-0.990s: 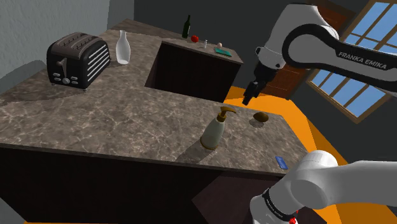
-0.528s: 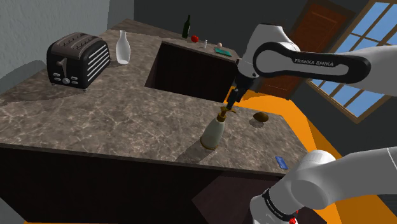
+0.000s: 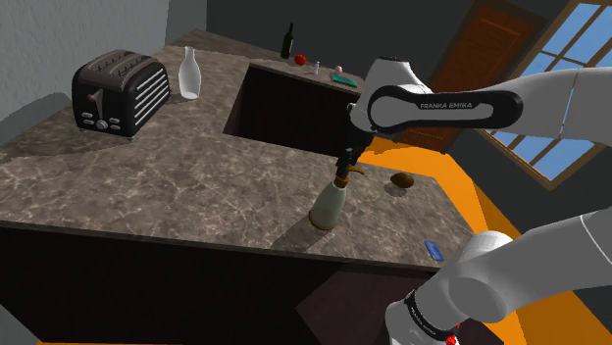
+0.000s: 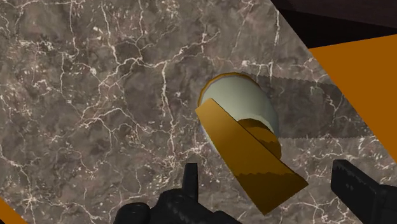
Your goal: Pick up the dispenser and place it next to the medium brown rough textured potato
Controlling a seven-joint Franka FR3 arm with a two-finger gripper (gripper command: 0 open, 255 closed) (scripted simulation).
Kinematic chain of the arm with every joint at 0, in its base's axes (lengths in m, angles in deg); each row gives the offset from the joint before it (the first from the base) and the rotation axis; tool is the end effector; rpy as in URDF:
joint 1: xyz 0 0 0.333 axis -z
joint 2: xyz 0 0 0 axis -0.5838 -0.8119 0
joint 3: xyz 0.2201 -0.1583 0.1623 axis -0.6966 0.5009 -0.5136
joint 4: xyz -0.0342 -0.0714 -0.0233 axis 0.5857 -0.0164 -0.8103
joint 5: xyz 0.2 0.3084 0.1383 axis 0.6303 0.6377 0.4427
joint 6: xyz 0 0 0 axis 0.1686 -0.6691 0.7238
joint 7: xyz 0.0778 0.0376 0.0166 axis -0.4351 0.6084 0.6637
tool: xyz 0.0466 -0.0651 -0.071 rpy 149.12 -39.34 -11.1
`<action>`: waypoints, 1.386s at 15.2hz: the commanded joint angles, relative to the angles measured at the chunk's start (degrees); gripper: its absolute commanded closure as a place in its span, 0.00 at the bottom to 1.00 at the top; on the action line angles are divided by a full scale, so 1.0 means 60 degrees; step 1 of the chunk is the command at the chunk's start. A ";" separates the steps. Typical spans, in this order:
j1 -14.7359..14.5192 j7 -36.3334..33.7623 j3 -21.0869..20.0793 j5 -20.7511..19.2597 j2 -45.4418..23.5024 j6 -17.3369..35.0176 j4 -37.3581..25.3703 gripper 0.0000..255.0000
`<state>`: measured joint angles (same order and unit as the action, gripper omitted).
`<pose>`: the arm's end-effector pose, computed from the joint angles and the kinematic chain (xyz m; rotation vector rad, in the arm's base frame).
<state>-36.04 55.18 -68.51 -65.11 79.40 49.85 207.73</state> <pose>0.4301 -0.0189 0.4424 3.0875 0.3143 -0.0599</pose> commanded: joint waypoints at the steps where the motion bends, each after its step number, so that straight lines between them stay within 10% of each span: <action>1: -0.0007 -0.0028 -0.0008 -0.0001 -0.0085 0.0306 0.0217 0.00; 10: -0.0002 -0.0030 0.0000 -0.0009 -0.0159 0.0523 0.0361 0.00; 11: -0.0002 -0.0030 0.0000 -0.0009 -0.0159 0.0523 0.0361 1.00; 21: -0.0003 -0.0025 -0.0002 -0.0005 -0.0105 0.0385 0.0276 1.00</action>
<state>-36.04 55.05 -68.49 -65.17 78.68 52.55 209.73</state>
